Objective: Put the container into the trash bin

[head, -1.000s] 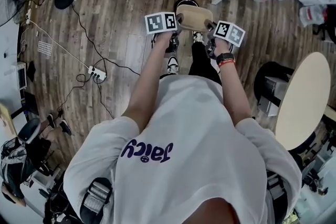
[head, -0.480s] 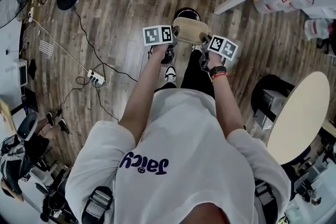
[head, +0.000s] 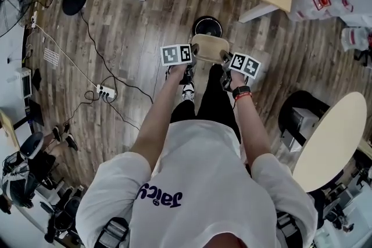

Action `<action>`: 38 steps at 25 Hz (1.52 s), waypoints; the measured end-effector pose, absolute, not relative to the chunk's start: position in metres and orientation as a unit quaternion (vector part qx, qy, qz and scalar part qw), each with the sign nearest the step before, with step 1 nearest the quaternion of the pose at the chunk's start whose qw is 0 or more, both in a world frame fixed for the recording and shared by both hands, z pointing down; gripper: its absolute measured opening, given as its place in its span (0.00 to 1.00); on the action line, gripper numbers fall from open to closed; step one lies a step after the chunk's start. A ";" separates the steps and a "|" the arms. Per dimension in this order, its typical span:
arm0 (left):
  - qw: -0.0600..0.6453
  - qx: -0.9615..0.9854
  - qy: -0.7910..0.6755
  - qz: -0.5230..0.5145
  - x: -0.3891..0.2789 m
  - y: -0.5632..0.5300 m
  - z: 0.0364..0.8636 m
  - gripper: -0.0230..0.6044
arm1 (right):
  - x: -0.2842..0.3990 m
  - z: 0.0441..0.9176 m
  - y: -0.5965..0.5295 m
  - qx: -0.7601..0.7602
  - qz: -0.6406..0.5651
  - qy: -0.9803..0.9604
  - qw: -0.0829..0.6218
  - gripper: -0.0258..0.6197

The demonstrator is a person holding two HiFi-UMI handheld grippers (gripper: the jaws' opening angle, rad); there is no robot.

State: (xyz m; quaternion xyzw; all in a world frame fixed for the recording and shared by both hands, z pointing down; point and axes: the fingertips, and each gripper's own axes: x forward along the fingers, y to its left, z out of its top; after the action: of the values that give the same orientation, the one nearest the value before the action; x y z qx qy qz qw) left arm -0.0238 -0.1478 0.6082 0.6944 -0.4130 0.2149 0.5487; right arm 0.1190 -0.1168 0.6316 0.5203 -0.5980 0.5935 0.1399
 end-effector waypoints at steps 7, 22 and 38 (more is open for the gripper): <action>0.564 0.675 -0.423 0.220 -0.017 -0.159 0.653 0.24 | 0.127 0.673 -0.133 0.502 0.607 -0.597 0.155 0.28; 0.584 0.653 -0.439 0.198 0.001 -0.193 0.735 0.24 | 0.149 0.739 -0.176 0.482 0.594 -0.621 0.173 0.23; 0.569 0.645 -0.435 0.266 0.007 -0.213 0.861 0.24 | 0.154 0.872 -0.201 0.460 0.586 -0.623 0.241 0.24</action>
State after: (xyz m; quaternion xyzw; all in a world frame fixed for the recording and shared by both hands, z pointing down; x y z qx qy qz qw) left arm 0.0073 -0.2130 0.8613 0.6451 -0.4351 0.2665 0.5687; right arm 0.1542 -0.2007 0.8721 0.4597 -0.6225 0.5855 0.2414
